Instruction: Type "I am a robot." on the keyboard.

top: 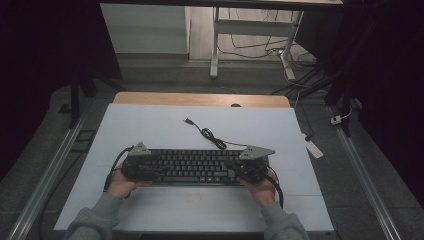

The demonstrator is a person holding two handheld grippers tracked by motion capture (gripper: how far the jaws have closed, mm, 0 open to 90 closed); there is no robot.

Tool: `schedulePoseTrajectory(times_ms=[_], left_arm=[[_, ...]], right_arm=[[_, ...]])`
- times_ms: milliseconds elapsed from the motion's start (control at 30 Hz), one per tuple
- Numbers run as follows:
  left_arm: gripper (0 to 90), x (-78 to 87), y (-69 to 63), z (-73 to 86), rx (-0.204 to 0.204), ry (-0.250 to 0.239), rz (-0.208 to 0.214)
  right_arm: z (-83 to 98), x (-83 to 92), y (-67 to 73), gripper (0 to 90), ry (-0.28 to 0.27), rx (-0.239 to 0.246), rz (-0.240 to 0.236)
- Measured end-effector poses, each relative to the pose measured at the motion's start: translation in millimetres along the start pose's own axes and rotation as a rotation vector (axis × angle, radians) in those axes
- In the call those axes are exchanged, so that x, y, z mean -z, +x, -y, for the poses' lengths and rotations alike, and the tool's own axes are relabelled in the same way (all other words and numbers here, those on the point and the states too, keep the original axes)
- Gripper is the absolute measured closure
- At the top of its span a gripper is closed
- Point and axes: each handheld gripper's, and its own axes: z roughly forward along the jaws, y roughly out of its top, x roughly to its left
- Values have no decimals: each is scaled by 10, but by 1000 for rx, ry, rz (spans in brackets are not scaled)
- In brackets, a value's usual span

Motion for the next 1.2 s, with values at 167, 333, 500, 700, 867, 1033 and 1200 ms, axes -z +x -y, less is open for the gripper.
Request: schedulePoseTrajectory(times_ms=[167,333,500,700,867,1033,1200], left_arm=[[320,-24,0,7,-1,9,0],[308,-44,3,9,-1,16,5],[304,-58,5,3,-3,17,7],[299,-72,-7,-3,-10,20,7],[296,-69,-2,0,-9,21,5],[291,-75,3,1,-12,25,6],[289,-75,8,2,-12,25,7]], right_arm=[[-75,-206,40,895,30,2,-23],[-148,-429,79,896,48,-8,-48],[-196,-585,130,895,66,-5,-60],[-236,-732,177,895,84,4,-67],[-240,-846,165,895,102,1,-62],[-225,-909,133,895,114,-3,-52],[-228,-949,117,895,113,-6,-48]])
